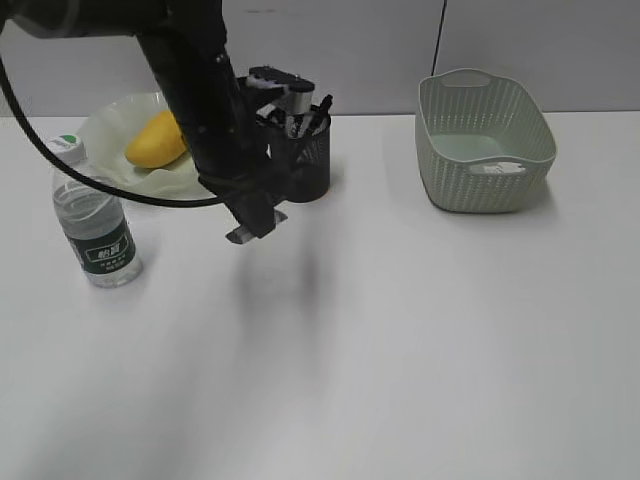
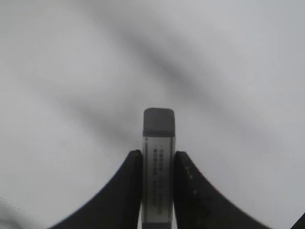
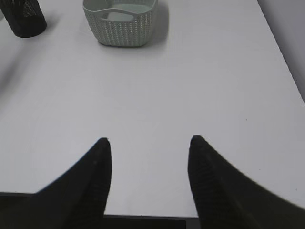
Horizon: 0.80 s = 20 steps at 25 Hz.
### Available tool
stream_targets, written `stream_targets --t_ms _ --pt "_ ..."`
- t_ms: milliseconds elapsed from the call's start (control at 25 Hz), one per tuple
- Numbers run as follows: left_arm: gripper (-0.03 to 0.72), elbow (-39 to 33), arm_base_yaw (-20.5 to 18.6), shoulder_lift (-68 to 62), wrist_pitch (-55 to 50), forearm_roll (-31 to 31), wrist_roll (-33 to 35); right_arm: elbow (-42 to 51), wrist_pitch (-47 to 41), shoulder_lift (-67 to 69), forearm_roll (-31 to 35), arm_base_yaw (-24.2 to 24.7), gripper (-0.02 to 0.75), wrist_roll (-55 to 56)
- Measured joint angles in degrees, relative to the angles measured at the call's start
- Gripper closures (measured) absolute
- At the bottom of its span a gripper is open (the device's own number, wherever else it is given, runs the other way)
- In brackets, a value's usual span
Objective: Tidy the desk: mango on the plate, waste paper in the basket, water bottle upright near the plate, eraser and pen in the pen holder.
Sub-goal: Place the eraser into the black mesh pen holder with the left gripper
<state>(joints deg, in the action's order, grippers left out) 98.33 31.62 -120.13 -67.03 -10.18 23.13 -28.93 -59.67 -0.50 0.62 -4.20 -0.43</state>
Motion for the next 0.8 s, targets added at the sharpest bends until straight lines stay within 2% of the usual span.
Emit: stream_targets --t_ms 280,520,800 --pt "0.532 0.0 1.0 2.8 10.2 -0.8 -11.6 0.0 0.0 0.0 0.0 0.0 0.321 0.0" --pt "0.532 0.0 1.6 4.9 23.6 -5.8 -13.2 0.0 0.0 0.0 0.0 0.0 0.321 0.0" --pt "0.532 0.0 1.4 4.8 40.8 -5.7 -13.3 0.0 0.0 0.0 0.0 0.0 0.321 0.0"
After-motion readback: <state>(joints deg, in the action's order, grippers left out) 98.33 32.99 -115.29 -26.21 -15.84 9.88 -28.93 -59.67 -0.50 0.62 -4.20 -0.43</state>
